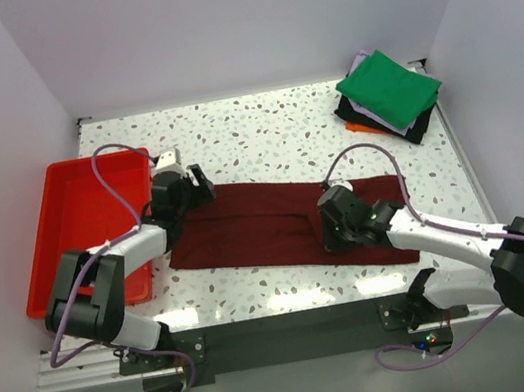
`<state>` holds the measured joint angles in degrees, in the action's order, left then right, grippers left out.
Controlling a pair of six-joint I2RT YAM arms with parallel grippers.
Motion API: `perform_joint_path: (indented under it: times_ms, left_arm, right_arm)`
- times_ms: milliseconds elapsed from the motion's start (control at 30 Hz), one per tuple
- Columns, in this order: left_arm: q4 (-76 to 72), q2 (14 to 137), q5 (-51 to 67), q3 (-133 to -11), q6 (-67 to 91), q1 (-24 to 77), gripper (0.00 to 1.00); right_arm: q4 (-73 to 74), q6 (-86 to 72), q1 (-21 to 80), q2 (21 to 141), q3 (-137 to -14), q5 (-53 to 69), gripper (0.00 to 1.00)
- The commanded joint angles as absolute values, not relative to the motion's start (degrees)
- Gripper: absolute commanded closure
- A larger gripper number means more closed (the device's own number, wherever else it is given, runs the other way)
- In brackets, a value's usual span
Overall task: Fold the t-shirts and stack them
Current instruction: Fold the tshirt
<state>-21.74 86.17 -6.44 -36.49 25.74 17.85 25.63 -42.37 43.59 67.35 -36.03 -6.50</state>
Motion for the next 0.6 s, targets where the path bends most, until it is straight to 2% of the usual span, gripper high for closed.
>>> perform_joint_path:
  times_ms: [0,167,267,300,367,500,567]
  left_arm:
    - [-23.7,83.9,-6.0,-35.8,24.5,17.2,0.21]
    - [-23.7,84.2,-5.6,-35.8,24.5,17.1,0.2]
    - [-23.6,84.6,-5.5,-35.8,24.5,17.1,0.2]
    - [-23.6,84.6,-5.5,-35.8,24.5,17.0,0.2]
    - [-23.6,84.6,-5.5,-35.8,24.5,17.0,0.19]
    - [-23.6,84.9,-5.4,-35.9,24.4,16.8,0.19]
    - [-23.7,85.3,-5.6,-35.9,24.3,16.8,0.19]
  right_arm:
    - [25.0,-45.3,46.1,68.7,-39.3,-8.0,0.95]
    - [23.8,-47.0,48.9,72.4,-40.6,-9.1,0.94]
    - [23.1,-48.1,49.9,74.0,-41.5,-10.7,0.89]
    - [23.1,-48.2,50.0,74.2,-42.0,-11.7,0.81]
    - [23.3,-48.3,50.3,74.1,-42.4,-12.8,0.74]
    - [25.8,-48.0,50.4,71.2,-44.1,-16.3,0.49]
    - [28.4,-47.5,50.2,69.8,-45.0,-20.6,0.42]
